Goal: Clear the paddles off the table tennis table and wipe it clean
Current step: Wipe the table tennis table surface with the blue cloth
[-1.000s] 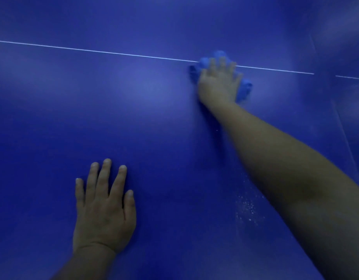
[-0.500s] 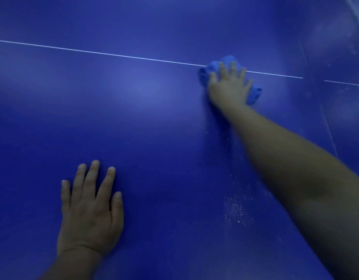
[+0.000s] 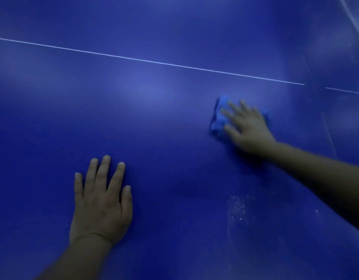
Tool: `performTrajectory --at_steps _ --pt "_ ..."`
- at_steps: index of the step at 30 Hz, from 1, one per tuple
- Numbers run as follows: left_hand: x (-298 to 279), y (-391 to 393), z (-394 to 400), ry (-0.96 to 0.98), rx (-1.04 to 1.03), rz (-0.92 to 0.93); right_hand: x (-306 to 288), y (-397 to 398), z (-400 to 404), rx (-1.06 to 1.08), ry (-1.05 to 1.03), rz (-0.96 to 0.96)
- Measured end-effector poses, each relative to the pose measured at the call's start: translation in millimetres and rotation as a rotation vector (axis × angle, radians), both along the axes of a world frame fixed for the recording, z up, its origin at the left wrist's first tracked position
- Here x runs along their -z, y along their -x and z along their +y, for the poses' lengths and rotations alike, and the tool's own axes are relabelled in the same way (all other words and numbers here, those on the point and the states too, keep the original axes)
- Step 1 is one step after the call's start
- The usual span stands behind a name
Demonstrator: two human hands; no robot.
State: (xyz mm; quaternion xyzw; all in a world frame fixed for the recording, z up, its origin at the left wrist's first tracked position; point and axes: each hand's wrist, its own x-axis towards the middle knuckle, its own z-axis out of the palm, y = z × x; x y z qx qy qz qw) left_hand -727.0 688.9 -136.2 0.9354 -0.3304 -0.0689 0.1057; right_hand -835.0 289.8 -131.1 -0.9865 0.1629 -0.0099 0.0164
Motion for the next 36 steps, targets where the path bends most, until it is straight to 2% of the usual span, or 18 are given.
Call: performTrajectory --at_steps 2,3,5,7,10,12,13,14,15,18,20,22,25,27,28,33,34,36 --pt "0 0 0 0.006 -0.006 -0.003 -5 -38 -31 0.273 -0.038 -0.002" --pt "0 1 0 0.011 -0.010 -0.002 -6 -51 -34 0.339 -0.055 0.000" --pt "0 2 0 0.026 -0.017 0.006 -5 -65 -16 0.291 -0.067 0.005" --pt "1 3 1 0.028 -0.019 0.007 -3 -56 23 0.088 -0.072 0.012" --pt "0 4 2 0.031 -0.024 0.019 1 9 93 -0.429 -0.053 0.038" --pt "1 4 2 0.035 -0.027 0.023 -4 45 104 -0.716 -0.066 0.101" --pt "1 4 2 0.036 -0.026 0.023 -6 47 92 -0.775 -0.069 0.125" --pt "1 3 2 0.040 -0.027 0.021 -4 39 74 -0.754 -0.037 0.112" --pt "1 3 2 0.044 -0.029 0.019 -2 24 55 -0.645 -0.009 0.084" --pt "2 4 2 0.048 -0.022 0.012 -6 -40 16 -0.106 -0.046 -0.002" --pt "4 4 2 0.051 -0.026 0.000 -8 -66 24 0.014 -0.071 -0.007" --pt "5 3 4 0.053 -0.028 0.001 -7 -67 54 -0.189 -0.049 0.001" --pt "6 2 5 0.055 -0.028 -0.001 1 -26 99 -0.721 -0.031 0.050" --pt "6 3 5 0.060 -0.028 -0.014 1 -12 90 -0.811 -0.021 0.073" --pt "6 3 4 0.064 -0.029 -0.018 0 -16 72 -0.724 -0.005 0.051" --pt "7 2 5 0.059 -0.028 -0.016 -5 -25 -35 0.121 0.005 -0.021" --pt "7 2 6 0.057 -0.027 -0.016 -5 -16 -42 0.201 0.011 -0.028" --pt "7 2 5 0.055 -0.026 -0.009 -2 7 -32 0.230 0.022 -0.034"
